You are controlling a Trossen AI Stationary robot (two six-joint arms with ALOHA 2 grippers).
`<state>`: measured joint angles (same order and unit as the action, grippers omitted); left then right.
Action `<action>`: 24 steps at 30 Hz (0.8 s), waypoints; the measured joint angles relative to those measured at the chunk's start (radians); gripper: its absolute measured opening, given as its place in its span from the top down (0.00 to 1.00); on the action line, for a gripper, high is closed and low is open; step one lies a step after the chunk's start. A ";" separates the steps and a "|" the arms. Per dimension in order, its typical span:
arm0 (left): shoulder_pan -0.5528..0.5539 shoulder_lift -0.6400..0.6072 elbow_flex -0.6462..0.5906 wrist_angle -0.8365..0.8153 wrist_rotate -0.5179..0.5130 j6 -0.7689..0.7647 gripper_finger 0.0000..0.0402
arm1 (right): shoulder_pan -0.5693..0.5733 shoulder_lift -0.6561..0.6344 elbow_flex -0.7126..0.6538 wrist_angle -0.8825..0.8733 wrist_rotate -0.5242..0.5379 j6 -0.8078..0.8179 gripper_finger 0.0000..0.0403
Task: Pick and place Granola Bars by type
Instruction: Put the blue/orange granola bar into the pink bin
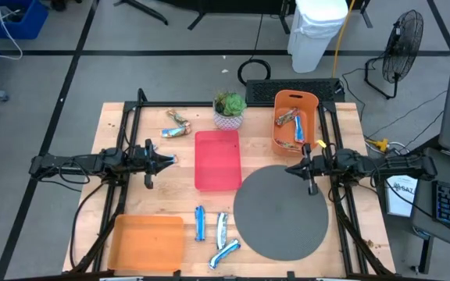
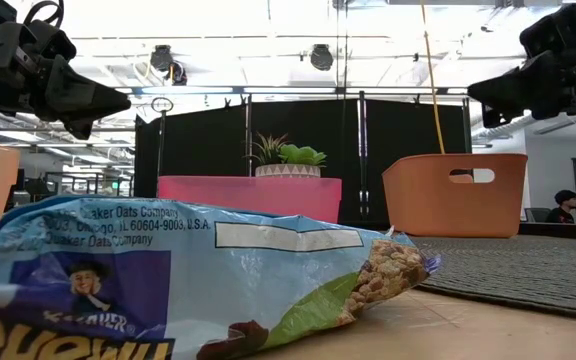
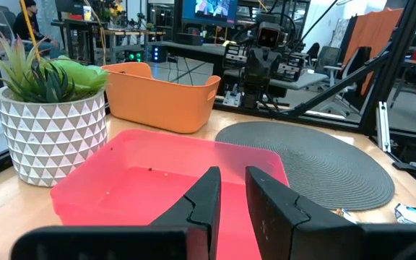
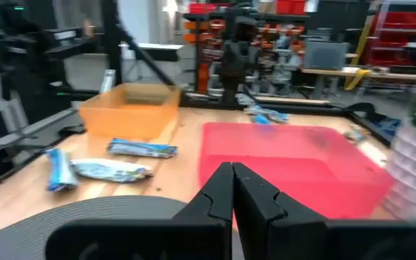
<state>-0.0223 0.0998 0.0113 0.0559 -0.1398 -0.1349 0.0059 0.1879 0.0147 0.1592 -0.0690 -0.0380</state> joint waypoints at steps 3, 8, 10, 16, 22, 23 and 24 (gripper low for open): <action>0.000 0.000 0.000 0.000 0.000 0.000 0.82 | 0.000 0.000 0.000 -0.007 -0.014 0.026 1.00; 0.000 0.000 0.000 0.000 0.000 0.000 0.82 | 0.000 0.000 0.000 -0.014 -0.013 0.053 1.00; 0.000 0.000 0.000 0.000 0.000 0.000 0.82 | 0.000 0.000 0.000 -0.015 -0.012 0.053 1.00; 0.000 0.000 0.000 0.000 0.000 0.000 0.82 | 0.000 0.000 0.000 -0.014 -0.012 0.053 1.00; 0.000 0.000 0.000 0.000 0.000 0.000 0.82 | 0.000 0.000 0.000 -0.014 -0.012 0.053 1.00; 0.000 0.000 0.000 0.000 0.000 0.000 0.82 | 0.000 0.000 0.000 -0.014 -0.011 0.053 1.00; 0.000 0.000 0.000 0.000 0.000 0.000 0.82 | 0.000 0.000 0.000 -0.014 -0.011 0.053 1.00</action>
